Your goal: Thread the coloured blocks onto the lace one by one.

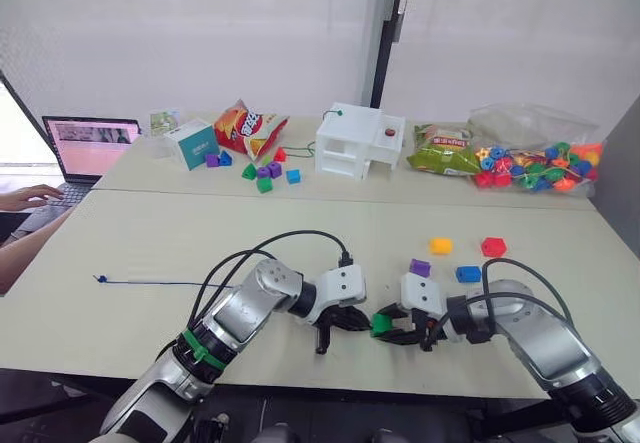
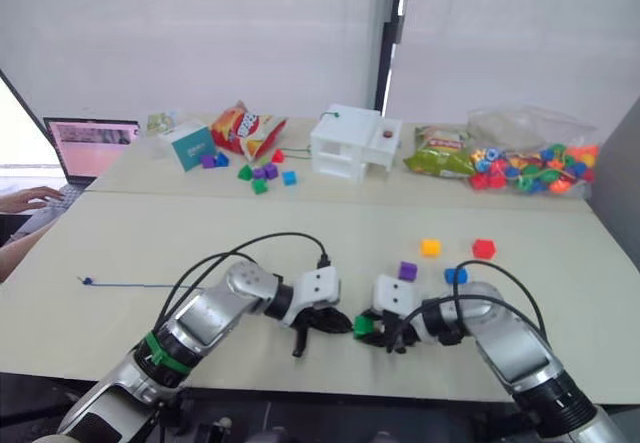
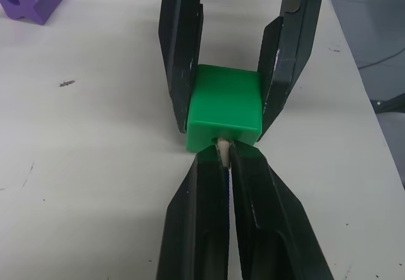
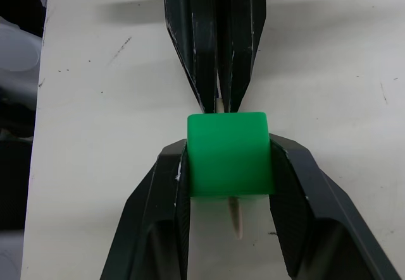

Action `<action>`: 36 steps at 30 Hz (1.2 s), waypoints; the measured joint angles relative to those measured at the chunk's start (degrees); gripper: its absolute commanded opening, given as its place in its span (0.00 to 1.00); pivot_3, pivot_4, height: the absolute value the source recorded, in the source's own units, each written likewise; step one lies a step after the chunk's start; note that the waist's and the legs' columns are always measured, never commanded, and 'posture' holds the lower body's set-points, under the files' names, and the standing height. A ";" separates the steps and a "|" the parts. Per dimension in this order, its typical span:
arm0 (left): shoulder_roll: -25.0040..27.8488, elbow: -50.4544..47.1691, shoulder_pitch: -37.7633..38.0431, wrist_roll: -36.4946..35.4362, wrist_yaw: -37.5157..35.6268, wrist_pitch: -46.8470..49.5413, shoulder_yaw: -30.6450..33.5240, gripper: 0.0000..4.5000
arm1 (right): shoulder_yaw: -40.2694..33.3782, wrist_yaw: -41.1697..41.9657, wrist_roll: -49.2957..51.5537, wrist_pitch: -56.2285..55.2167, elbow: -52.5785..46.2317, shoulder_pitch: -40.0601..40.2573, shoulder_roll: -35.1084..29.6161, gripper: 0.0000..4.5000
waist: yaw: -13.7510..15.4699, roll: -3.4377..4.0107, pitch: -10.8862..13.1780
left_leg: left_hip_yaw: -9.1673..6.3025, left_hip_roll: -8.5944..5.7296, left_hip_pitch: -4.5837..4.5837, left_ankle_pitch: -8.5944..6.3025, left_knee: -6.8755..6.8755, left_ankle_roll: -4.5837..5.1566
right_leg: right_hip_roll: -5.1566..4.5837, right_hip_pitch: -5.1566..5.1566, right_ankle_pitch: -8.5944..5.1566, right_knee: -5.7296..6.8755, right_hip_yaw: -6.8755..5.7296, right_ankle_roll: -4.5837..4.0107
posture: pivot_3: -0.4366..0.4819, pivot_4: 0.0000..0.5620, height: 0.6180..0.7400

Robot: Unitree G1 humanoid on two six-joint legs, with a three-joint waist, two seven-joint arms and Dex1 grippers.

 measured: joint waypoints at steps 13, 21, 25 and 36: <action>11.16 -6.52 10.48 -8.64 -5.76 -7.86 11.78 0.43 | -0.16 -2.64 0.19 0.17 -2.01 1.85 0.42 0.26 | -0.84 0.10 -0.06 | -0.08 0.09 0.19 -0.01 -0.27 -0.02 | -0.04 0.03 -0.07 -0.03 0.00 -0.13 | 0.48 0.27 1.00; 9.20 2.75 11.69 -2.82 -3.60 -22.39 10.71 0.43 | -0.38 -2.84 0.53 1.15 -2.58 1.93 0.29 0.26 | -0.86 0.09 -0.06 | -0.05 0.08 0.19 -0.02 -0.31 -0.02 | -0.17 0.07 -0.02 -0.29 0.00 -0.08 | 0.48 0.27 1.00; 8.43 6.78 11.62 -0.59 -3.21 -25.93 9.76 0.25 | -0.38 -2.84 0.63 1.54 -2.96 1.98 0.30 0.26 | -0.96 0.08 -0.05 | -0.05 0.08 0.16 -0.05 -0.36 0.03 | -0.17 0.04 -0.02 -0.31 -0.01 -0.07 | 0.48 0.27 1.00; 4.83 7.49 11.33 -0.49 -3.30 -26.27 8.25 0.01 | -0.62 -2.89 0.63 2.01 -3.12 2.01 0.29 0.26 | -0.95 0.08 -0.06 | -0.05 0.08 0.15 -0.06 -0.36 0.04 | -0.22 0.06 -0.01 -0.36 -0.02 -0.06 | 0.48 0.27 1.00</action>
